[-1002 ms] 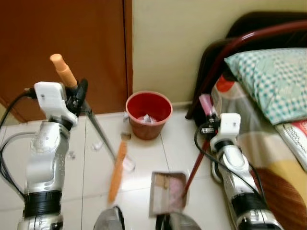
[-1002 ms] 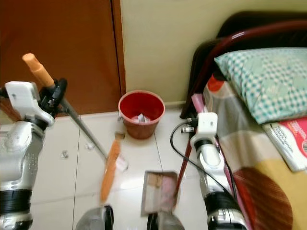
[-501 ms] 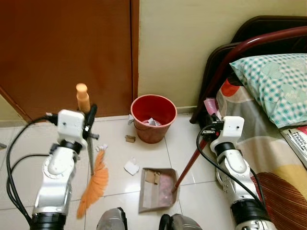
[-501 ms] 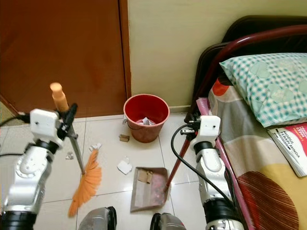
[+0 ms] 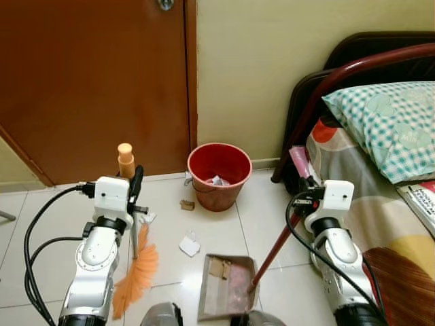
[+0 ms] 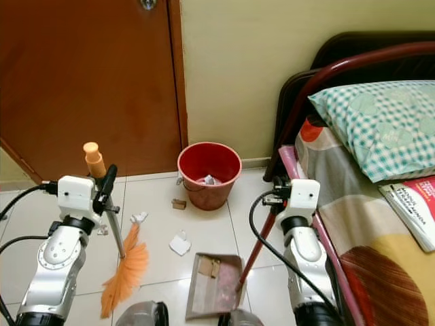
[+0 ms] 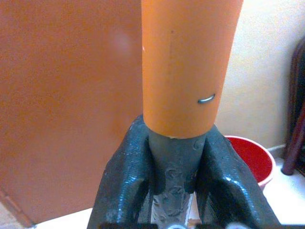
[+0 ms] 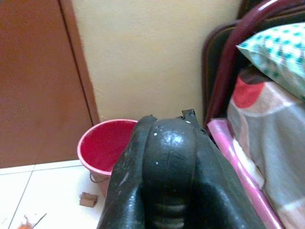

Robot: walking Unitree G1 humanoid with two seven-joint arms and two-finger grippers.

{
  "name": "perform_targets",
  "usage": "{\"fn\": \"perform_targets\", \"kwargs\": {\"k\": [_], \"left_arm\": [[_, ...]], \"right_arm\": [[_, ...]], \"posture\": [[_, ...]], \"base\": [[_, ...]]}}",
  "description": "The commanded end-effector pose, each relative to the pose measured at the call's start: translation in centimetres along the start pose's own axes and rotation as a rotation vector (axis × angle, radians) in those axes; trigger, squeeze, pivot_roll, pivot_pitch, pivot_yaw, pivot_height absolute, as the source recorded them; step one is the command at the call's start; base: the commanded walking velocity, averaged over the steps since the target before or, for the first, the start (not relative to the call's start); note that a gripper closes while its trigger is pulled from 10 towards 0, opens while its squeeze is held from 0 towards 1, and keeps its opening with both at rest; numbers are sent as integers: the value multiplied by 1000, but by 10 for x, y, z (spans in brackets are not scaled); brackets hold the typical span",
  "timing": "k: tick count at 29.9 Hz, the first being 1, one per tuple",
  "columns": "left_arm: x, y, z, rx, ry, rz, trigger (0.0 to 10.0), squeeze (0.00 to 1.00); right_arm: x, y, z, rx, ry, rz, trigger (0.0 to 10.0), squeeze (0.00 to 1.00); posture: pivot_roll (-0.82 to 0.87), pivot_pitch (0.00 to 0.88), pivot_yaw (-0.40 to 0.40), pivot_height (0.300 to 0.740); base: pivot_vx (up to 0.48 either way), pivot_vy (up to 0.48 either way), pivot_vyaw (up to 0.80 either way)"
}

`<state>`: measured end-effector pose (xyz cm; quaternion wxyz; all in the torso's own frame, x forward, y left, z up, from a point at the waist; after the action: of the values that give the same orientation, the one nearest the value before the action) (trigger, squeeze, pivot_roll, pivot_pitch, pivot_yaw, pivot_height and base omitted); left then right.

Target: Sweep floor

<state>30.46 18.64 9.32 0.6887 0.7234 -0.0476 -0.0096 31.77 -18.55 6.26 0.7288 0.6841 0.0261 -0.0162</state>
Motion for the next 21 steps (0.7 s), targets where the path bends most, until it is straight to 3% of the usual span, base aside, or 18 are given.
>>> {"fn": "perform_targets", "kwargs": {"k": [1, 10, 13, 21], "left_arm": [[0, -8, -3, -16, 23, -32, 10000, 0], [3, -7, -1, -45, 32, -34, 10000, 0], [2, -10, -2, -83, 58, -47, 10000, 0], [2, -9, 0, -74, 56, -40, 10000, 0]], "right_arm": [[6, 13, -1, 2, 3, 38, 10000, 0], [11, 15, -6, 7, 8, 40, 10000, 0], [12, 14, -6, 17, 8, 34, 10000, 0], [15, 11, -6, -5, 12, 14, 10000, 0]], "posture": [[67, 24, -41, 740], [130, 40, -40, 740], [136, 46, -57, 740], [157, 57, -82, 740]], "base": [[0, 0, 400], [0, 0, 303], [0, 0, 0], [0, 0, 0]]}}
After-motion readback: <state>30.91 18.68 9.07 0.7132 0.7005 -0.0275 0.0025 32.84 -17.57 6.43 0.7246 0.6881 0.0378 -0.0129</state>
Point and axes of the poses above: a point about 5 cm out from each wrist's last joint towards the gripper, its own x axis pointing out of the wrist towards the gripper, its own y axis along the axis of the wrist's last joint, z = x × y, the point moved 4 cm from there along x, pointing out of the wrist towards the gripper, and after that the axes turned 8 degrees about -x, right-handed, at the moved point
